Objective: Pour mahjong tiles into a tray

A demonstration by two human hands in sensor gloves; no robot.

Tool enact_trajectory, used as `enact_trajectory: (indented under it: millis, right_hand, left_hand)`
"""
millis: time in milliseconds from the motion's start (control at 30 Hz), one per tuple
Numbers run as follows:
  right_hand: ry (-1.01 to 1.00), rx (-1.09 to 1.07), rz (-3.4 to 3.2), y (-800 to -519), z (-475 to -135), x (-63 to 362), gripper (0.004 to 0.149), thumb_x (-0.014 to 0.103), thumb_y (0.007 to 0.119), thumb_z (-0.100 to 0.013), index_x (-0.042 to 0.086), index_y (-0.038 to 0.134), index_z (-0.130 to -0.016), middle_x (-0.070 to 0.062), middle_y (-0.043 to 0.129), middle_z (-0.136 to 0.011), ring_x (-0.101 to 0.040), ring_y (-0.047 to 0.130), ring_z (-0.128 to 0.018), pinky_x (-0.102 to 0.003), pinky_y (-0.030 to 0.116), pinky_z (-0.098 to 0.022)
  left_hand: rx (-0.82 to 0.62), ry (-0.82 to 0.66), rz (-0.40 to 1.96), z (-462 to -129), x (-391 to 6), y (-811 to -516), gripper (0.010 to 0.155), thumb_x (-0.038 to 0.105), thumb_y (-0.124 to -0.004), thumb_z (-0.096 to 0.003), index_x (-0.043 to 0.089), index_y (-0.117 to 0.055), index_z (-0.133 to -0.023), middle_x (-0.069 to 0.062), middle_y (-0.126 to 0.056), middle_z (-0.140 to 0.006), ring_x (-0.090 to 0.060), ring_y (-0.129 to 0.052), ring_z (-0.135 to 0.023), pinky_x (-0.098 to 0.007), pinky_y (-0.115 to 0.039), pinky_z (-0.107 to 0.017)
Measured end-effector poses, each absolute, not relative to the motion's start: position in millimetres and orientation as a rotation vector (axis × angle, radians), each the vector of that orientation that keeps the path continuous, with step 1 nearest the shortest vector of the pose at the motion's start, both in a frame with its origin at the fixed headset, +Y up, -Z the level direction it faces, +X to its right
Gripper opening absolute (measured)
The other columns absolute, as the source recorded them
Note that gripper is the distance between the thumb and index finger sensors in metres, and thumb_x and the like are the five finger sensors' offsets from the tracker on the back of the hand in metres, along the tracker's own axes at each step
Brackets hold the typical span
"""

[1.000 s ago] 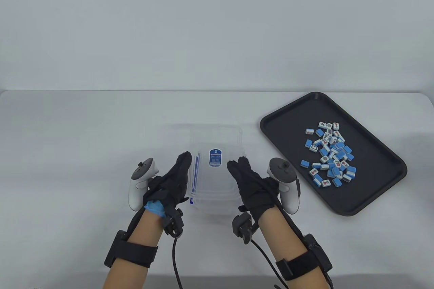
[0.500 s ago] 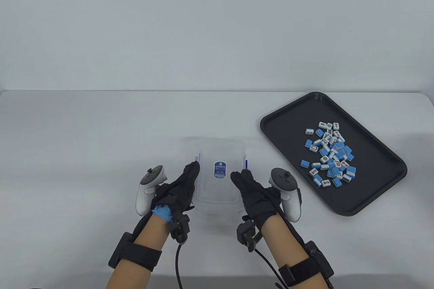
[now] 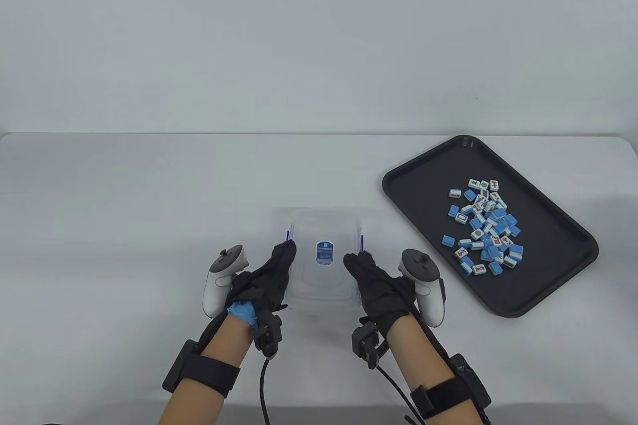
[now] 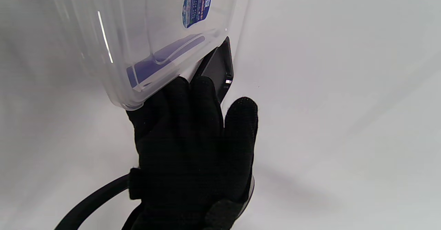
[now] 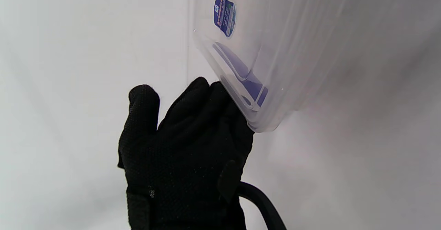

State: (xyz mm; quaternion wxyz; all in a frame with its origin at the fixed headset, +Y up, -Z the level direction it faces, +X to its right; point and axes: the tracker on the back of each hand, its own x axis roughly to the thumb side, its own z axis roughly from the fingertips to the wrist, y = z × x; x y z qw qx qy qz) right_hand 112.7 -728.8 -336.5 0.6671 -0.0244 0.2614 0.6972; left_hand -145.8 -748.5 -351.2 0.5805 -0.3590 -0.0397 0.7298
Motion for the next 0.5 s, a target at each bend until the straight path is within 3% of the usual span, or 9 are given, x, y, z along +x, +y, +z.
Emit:
enact_trajectory:
  millis: [100,267,500]
  right_hand:
    - [0.547,-0.111,1.706,-729.2,-337.4,116.7,0.079,0.047,0.047,-0.069,-0.002,-0.002,-0.108,-0.037,-0.001,-0.108,-0.063,0.003,-0.095,-0.069,0.018,-0.07]
    - [0.559,-0.212,1.976,-735.2,-337.5,117.7,0.082,0.049,0.052,-0.069,-0.002,0.003,-0.11,-0.038,0.008,-0.11,-0.065,0.015,-0.097,-0.069,0.026,-0.07]
    - [0.622,-0.295,2.154,-747.9,-339.0,115.0,0.088,0.055,0.058,-0.066,-0.002,0.011,-0.113,-0.038,0.03,-0.111,-0.06,0.046,-0.094,-0.061,0.049,-0.068]
  left_hand:
    - [-0.749,-0.084,1.504,-350.1,-146.0,-738.3,0.075,0.059,-0.038,-0.067,0.022,0.015,-0.106,-0.008,0.026,-0.108,-0.035,0.028,-0.092,-0.049,0.008,-0.068]
    - [-0.477,-0.129,0.877,-345.0,-134.4,-711.4,0.073,0.061,-0.047,-0.0634,0.036,0.003,-0.11,0.006,0.018,-0.114,-0.021,0.026,-0.101,-0.042,0.01,-0.072]
    - [-0.59,-0.203,0.547,-340.6,-105.6,-722.8,0.073,0.062,-0.053,-0.0596,0.042,-0.004,-0.11,0.014,0.013,-0.116,-0.014,0.022,-0.105,-0.037,0.007,-0.077]
